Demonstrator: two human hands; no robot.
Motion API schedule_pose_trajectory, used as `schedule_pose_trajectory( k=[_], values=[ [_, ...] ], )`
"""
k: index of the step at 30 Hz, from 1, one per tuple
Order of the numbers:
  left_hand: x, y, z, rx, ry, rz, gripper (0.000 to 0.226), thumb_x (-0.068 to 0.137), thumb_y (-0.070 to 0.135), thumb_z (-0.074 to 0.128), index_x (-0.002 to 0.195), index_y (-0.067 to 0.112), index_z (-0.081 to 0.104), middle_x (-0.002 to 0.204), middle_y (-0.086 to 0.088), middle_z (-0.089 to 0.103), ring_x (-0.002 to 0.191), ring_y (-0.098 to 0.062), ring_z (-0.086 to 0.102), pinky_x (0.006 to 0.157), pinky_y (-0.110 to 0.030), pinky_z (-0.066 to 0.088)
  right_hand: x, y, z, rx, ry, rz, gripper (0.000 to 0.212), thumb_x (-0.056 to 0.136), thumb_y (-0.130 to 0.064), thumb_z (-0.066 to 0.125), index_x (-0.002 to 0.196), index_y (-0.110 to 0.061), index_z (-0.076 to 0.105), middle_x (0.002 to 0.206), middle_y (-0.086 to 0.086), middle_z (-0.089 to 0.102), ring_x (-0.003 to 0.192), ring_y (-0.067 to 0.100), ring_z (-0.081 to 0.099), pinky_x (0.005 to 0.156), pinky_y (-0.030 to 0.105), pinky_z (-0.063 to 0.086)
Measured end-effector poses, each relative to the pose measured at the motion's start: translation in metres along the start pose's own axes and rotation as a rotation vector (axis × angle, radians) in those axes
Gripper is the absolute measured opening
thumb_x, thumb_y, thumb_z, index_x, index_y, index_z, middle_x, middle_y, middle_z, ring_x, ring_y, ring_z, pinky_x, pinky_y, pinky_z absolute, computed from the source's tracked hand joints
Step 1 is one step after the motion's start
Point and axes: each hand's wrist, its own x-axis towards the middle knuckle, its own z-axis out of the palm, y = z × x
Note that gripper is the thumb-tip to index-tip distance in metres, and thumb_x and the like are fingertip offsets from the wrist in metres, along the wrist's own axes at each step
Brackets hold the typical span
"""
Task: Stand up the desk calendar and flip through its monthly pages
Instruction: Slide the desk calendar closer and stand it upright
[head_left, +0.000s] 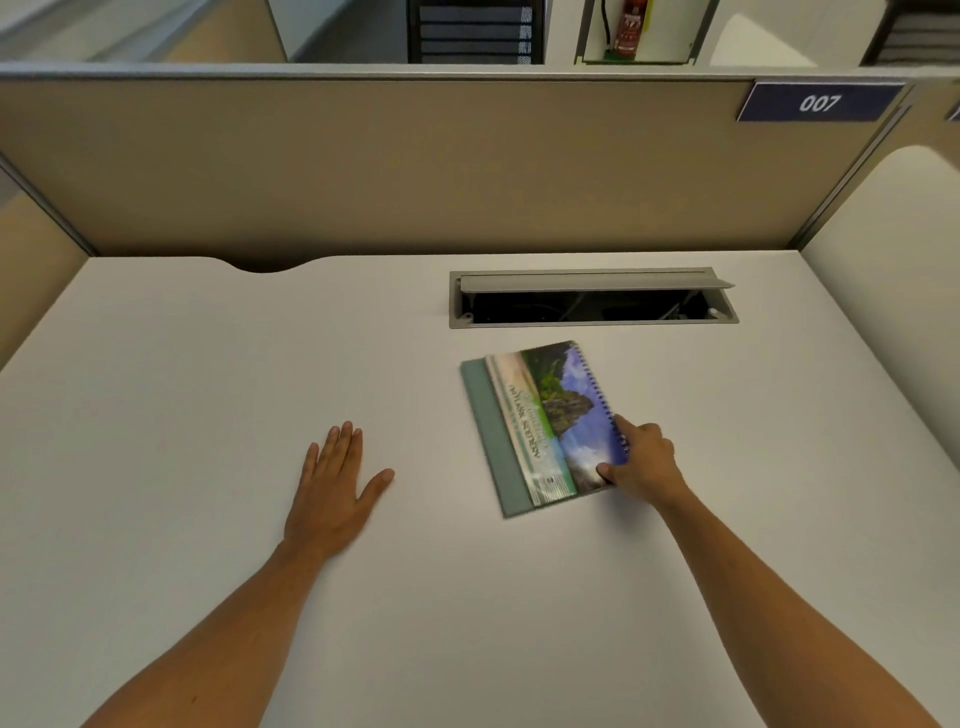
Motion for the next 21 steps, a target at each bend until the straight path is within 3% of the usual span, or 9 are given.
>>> schedule_pose_trajectory(
  k=[6,9,11,13,17,20,21],
  values=[
    [0.009,0.017,-0.002,-0.227,0.055,-0.110,0.072,0.091,0.063,0.020,0.147,0.019,0.025,0.158,0.001,0.016,0.145,-0.011,0.000,0.116,-0.036,-0.009,-0.005,-0.016,0.002,-0.072,-0.130,-0.183,0.076,0.080,-0.016,0.066,0.148,-0.026,0.035,0.131,0.015,0.044,0.122,0.037,0.041,0.100,0.040,0.037],
    [0.019,0.040,-0.009,-0.349,0.071,-0.115,0.064,0.093,0.056,0.030,0.141,0.015,0.040,0.151,-0.004,0.036,0.142,-0.018,0.021,0.116,-0.037,0.004,-0.017,-0.027,0.015,0.090,0.057,-0.229,0.072,0.079,0.000,0.060,0.146,-0.018,0.040,0.144,0.017,0.038,0.130,0.039,0.035,0.105,0.039,0.033],
    [0.025,0.055,-0.013,-0.438,0.107,-0.099,0.056,0.093,0.051,0.041,0.130,0.011,0.053,0.136,-0.009,0.054,0.128,-0.023,0.043,0.108,-0.034,0.027,-0.033,-0.033,0.028,0.326,0.286,-0.117,0.068,0.078,0.004,0.061,0.142,-0.012,0.044,0.148,0.018,0.032,0.132,0.038,0.033,0.104,0.037,0.035],
    [0.028,0.066,-0.015,-0.437,0.149,-0.110,0.046,0.092,0.045,0.051,0.122,0.011,0.059,0.122,-0.009,0.063,0.113,-0.025,0.052,0.095,-0.032,0.038,-0.051,-0.041,0.042,0.521,0.383,0.045,0.063,0.079,-0.004,0.067,0.137,-0.009,0.046,0.142,0.020,0.037,0.125,0.038,0.044,0.101,0.037,0.038],
    [0.029,0.074,-0.017,-0.374,0.159,-0.193,0.036,0.090,0.037,0.057,0.117,0.015,0.064,0.111,-0.009,0.066,0.102,-0.027,0.056,0.087,-0.039,0.046,-0.065,-0.057,0.054,0.716,0.243,0.213,0.062,0.075,-0.022,0.075,0.129,-0.010,0.048,0.120,0.015,0.061,0.103,0.031,0.062,0.089,0.043,0.052],
    [0.030,0.075,-0.023,-0.485,0.188,-0.292,0.031,0.086,0.026,0.063,0.114,0.013,0.065,0.109,-0.011,0.068,0.094,-0.025,0.060,0.083,-0.037,0.050,-0.062,-0.062,0.047,0.963,0.183,0.327,0.064,0.078,-0.022,0.075,0.133,-0.013,0.043,0.112,0.009,0.063,0.091,0.021,0.064,0.075,0.037,0.052],
    [0.031,0.073,-0.026,-0.549,0.189,-0.321,0.030,0.085,0.024,0.064,0.113,0.012,0.065,0.109,-0.011,0.068,0.091,-0.024,0.061,0.081,-0.034,0.051,-0.059,-0.063,0.045,1.021,0.174,0.351,0.063,0.081,-0.020,0.073,0.135,-0.013,0.042,0.113,0.009,0.063,0.092,0.022,0.064,0.076,0.037,0.053]
  ],
)
